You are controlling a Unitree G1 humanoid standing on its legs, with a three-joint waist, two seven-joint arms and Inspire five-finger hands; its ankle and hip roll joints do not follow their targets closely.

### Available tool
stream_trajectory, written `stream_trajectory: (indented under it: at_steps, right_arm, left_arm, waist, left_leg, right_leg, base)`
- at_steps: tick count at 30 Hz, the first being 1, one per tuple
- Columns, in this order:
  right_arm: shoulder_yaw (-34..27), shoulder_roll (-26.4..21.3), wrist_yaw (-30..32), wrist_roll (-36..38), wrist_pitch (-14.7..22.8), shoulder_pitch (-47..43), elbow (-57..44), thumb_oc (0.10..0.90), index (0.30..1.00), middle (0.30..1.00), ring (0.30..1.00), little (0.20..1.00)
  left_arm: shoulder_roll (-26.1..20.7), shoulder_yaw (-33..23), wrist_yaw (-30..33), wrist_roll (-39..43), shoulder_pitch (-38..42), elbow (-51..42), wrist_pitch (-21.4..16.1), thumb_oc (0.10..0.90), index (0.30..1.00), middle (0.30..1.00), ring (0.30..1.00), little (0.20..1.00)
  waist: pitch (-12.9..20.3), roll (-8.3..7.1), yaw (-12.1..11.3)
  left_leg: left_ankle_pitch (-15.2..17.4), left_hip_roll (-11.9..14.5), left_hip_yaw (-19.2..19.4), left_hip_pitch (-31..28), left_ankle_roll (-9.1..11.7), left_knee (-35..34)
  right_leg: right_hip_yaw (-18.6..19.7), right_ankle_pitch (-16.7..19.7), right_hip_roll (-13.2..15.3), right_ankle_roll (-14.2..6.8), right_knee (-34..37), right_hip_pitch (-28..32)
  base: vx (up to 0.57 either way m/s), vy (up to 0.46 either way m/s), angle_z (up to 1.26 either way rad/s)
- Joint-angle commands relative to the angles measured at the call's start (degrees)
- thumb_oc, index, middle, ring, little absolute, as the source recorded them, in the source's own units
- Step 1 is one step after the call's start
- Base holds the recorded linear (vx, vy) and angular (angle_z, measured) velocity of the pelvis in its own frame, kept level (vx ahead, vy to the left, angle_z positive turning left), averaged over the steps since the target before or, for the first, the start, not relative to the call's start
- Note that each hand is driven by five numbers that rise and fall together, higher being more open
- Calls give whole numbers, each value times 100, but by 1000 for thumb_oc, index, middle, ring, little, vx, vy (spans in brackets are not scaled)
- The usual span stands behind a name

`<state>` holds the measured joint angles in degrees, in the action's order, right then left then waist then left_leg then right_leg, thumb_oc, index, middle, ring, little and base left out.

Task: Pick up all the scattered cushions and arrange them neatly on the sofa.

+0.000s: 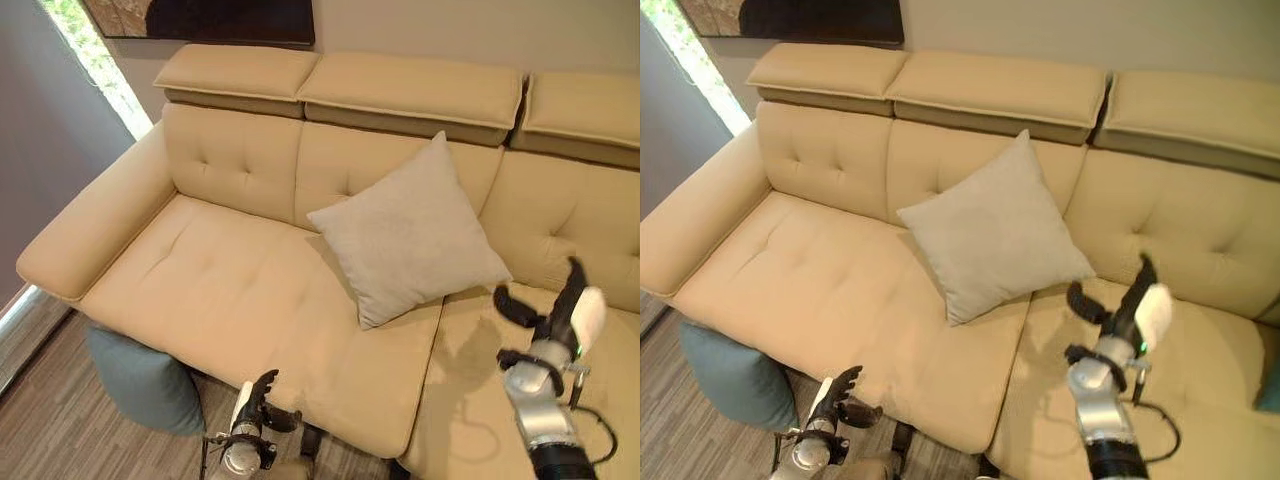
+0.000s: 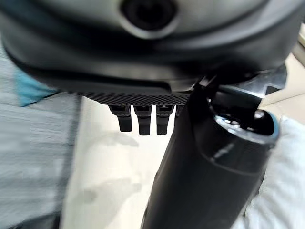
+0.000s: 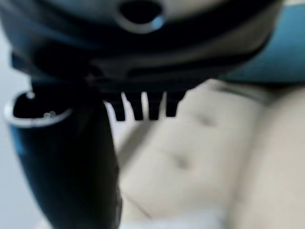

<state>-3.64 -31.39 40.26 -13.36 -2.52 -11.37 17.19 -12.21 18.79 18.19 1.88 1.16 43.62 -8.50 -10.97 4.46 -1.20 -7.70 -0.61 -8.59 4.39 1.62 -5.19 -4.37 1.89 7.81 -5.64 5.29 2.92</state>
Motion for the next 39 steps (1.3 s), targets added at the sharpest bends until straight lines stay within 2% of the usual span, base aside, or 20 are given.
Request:
stream_trajectory:
  at_steps: [1,2,3,4,8,10,12,16,18,25,29,32,33,34,35,37,38,39]
  right_arm:
    - [320,-639,165,-231,198,-974,123,800,900,900,900,900]
    - [358,-649,177,-217,212,-1041,172,800,900,900,900,900]
    - [753,-741,86,83,202,-1875,444,800,900,900,900,900]
    - [937,-874,75,185,207,-2345,634,800,900,900,900,900]
    - [1454,-1096,220,482,212,-3683,1178,800,900,900,900,900]
    - [2001,-1267,284,795,160,-4985,1955,800,900,900,900,900]
    - [2387,-1319,266,1046,172,-5674,2444,800,900,900,900,900]
    - [2991,-1410,218,1166,151,-6404,3035,800,900,900,900,900]
    - [3029,-1481,261,1380,205,-6672,3343,800,900,900,900,900]
    - [3569,-1874,107,1280,37,-7041,4333,800,900,900,900,900]
    - [3786,-1909,-290,1293,28,-7077,4787,800,900,900,900,900]
    - [3970,-1882,-711,1511,180,-7169,4927,800,900,900,900,900]
    - [4150,-1850,-893,1531,212,-7247,4965,441,361,361,361,361]
    - [4207,-1821,-1017,1583,227,-7254,5030,400,300,300,300,300]
    - [4215,-1819,-1020,1586,231,-7264,5037,400,300,300,300,300]
    - [4477,-1612,-1428,1691,210,-7410,5188,400,300,300,300,300]
    - [4481,-1609,-1430,1692,211,-7415,5192,400,300,300,300,300]
    - [4238,-1429,-1449,1973,190,-7391,5403,400,300,300,300,300]
  left_arm:
    - [-421,-139,188,434,686,-169,-566,800,900,900,900,900]
    - [-417,-165,183,441,706,-163,-568,800,900,900,900,900]
    - [-436,-170,287,882,1019,-251,-641,800,900,900,900,900]
    - [-446,-151,304,1009,1217,-250,-677,800,900,900,900,900]
    - [-582,124,436,1066,1829,-333,-808,800,900,900,900,900]
    - [-623,322,620,1232,2556,-341,-914,800,900,900,900,900]
    - [-617,459,675,1348,2896,-403,-960,800,900,900,900,900]
    - [-605,722,749,1434,3403,-511,-1012,800,900,900,900,900]
    - [-603,815,760,1470,3531,-624,-1060,800,900,900,900,900]
    - [-580,1003,815,1650,3922,-592,-1200,800,900,900,900,900]
    - [-635,974,741,1962,3983,-806,-1373,800,900,900,900,900]
    - [-679,966,648,2141,3942,-1055,-1437,800,900,900,900,900]
    - [-689,965,604,2214,3938,-1157,-1450,800,900,900,900,900]
    - [-689,984,583,2240,3936,-1185,-1451,800,900,900,900,900]
    - [-689,980,582,2241,3936,-1186,-1451,800,900,900,900,900]
    - [-722,931,548,2362,3976,-1150,-1388,800,900,900,900,900]
    - [-724,928,547,2364,3976,-1150,-1388,800,900,900,900,900]
    - [-700,890,566,2407,3970,-1147,-1349,800,900,900,900,900]
  waist:
    - [407,-235,-177]
    - [389,-230,-171]
    - [227,-295,-251]
    - [154,-315,-265]
    - [-104,-374,-303]
    - [-340,-414,-324]
    - [-476,-459,-342]
    - [-693,-548,-381]
    - [-769,-569,-406]
    - [-868,-657,-472]
    - [-918,-658,-513]
    - [-928,-674,-556]
    - [-918,-679,-564]
    - [-913,-683,-564]
    - [-908,-681,-561]
    - [-916,-720,-546]
    - [-917,-720,-543]
    - [-955,-728,-542]
  left_leg:
    - [911,52,38,432,-62,61]
    - [913,55,51,436,-63,64]
    - [898,50,115,632,-78,62]
    - [877,54,149,790,-82,62]
    - [788,59,227,1208,-36,50]
    - [677,35,223,1555,33,49]
    - [632,26,224,1715,72,47]
    - [567,28,233,1964,151,44]
    - [541,27,234,2066,189,31]
    - [515,24,243,2369,287,19]
    - [514,3,243,2448,321,19]
    - [547,-10,281,2495,356,19]
    - [527,-17,294,2543,368,19]
    - [531,-23,306,2561,375,19]
    - [530,-24,306,2566,374,19]
    - [548,-18,369,2572,391,19]
    - [548,-19,369,2571,391,19]
    - [582,-18,391,2513,384,19]
  right_leg:
    - [93,-816,35,128,-314,128]
    - [109,-813,35,127,-318,117]
    - [195,-693,43,100,-258,-143]
    - [265,-627,27,94,-260,-364]
    - [330,-468,4,85,-267,-863]
    - [300,-331,-14,62,-247,-1181]
    - [284,-252,-29,32,-198,-1318]
    - [200,-118,-46,-44,-56,-1510]
    - [163,-82,-45,-88,-29,-1606]
    - [-33,-42,1,-232,-29,-1843]
    - [-101,-26,44,-285,-29,-1898]
    - [-140,-12,70,-327,-29,-1954]
    - [-162,15,82,-350,-29,-2004]
    - [-168,25,82,-362,-29,-2020]
    - [-168,26,82,-362,-29,-2026]
    - [-180,31,86,-383,-29,-2021]
    - [-179,31,87,-383,-29,-2020]
    - [-195,22,89,-378,-29,-1953]
  base:
    - [10,54,-26]
    - [-158,48,-25]
    - [-214,53,-28]
    - [-286,74,-27]
    - [-142,60,-19]
    - [-128,96,-1]
    - [-68,72,6]
    - [-28,32,1]
    - [-28,24,9]
    - [-10,5,8]
    - [10,-10,10]
    - [8,-1,3]
    - [0,0,0]
    - [0,0,0]
    - [0,0,0]
    - [5,-3,2]
    - [0,0,0]
    - [0,0,0]
